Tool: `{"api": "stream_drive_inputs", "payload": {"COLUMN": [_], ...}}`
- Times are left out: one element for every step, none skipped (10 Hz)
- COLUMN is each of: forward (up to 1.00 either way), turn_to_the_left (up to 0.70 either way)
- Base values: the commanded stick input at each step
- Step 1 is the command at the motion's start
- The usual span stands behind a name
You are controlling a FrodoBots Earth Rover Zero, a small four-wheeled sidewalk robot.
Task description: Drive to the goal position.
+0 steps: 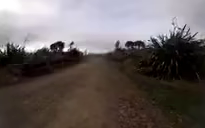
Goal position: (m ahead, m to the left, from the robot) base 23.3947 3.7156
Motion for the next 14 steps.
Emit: {"api": "stream_drive_inputs", "payload": {"forward": [0.85,0.85,0.85,0.85,0.85,0.85,0.85,0.85,0.85,0.85,0.85,0.85,0.85,0.85], "turn_to_the_left": [0.00,-0.02,-0.04,-0.16,-0.28,-0.32,-0.30,-0.25,-0.13,-0.01,-0.02,-0.01,-0.01,0.00]}}
